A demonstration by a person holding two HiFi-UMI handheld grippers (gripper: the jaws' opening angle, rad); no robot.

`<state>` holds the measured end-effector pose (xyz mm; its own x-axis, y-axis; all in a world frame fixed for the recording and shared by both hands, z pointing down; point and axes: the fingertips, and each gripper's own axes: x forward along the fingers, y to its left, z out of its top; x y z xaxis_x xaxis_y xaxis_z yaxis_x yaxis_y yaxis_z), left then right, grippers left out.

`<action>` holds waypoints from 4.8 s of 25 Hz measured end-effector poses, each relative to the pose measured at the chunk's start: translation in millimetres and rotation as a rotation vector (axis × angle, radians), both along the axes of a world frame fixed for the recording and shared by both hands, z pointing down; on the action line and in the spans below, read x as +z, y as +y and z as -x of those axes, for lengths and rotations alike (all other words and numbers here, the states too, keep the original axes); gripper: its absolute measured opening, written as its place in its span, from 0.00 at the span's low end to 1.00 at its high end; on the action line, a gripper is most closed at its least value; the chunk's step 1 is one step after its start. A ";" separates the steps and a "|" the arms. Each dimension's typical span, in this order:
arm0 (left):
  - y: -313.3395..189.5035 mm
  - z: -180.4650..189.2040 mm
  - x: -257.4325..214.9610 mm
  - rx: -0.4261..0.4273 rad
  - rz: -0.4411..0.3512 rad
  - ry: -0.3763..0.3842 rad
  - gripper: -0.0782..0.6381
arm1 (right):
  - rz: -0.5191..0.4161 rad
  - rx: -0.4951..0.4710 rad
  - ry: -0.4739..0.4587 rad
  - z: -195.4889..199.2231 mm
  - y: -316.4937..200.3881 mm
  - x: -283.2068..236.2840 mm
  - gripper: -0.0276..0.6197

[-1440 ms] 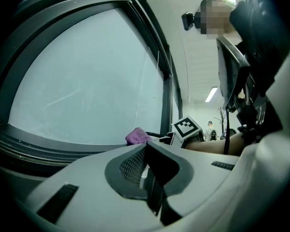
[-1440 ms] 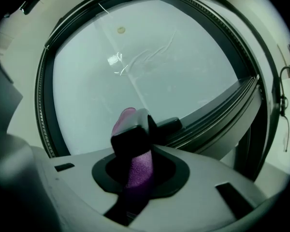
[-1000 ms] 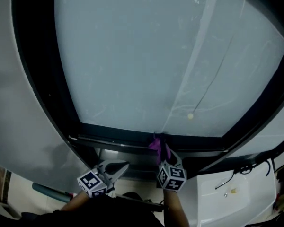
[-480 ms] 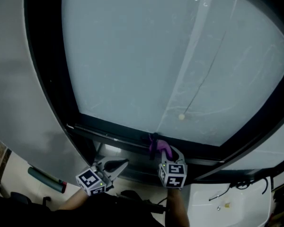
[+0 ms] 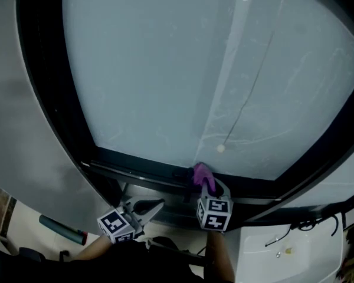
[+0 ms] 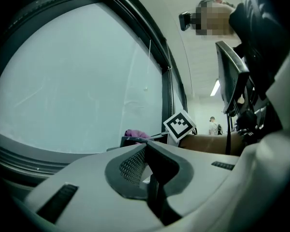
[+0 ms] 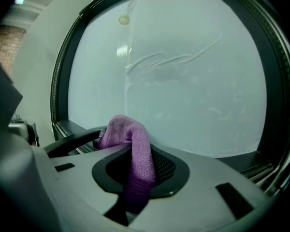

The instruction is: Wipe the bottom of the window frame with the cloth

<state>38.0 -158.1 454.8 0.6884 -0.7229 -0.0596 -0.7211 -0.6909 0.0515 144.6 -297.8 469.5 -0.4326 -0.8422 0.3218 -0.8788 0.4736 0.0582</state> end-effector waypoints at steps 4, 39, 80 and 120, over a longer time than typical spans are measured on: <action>-10.7 -1.2 -4.6 0.059 -0.014 -0.002 0.11 | -0.010 0.043 0.090 -1.1 -3.0 -0.1 0.17; -63.0 -63.9 -39.3 0.400 -0.168 0.027 0.11 | 0.128 0.290 0.187 -77.6 -11.6 21.7 0.17; -77.0 -76.6 -33.9 0.376 -0.150 0.024 0.11 | 0.165 0.469 0.263 -234.5 -37.8 24.6 0.17; -82.0 -76.3 -28.7 0.325 -0.086 -0.003 0.11 | 0.158 0.723 0.141 -318.7 -30.5 36.9 0.16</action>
<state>114.3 -240.1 426.1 0.8824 -0.4577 -0.1090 -0.4622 -0.8865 -0.0191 463.3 -328.3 506.5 0.2652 -0.8396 0.4741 -0.9631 -0.2069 0.1723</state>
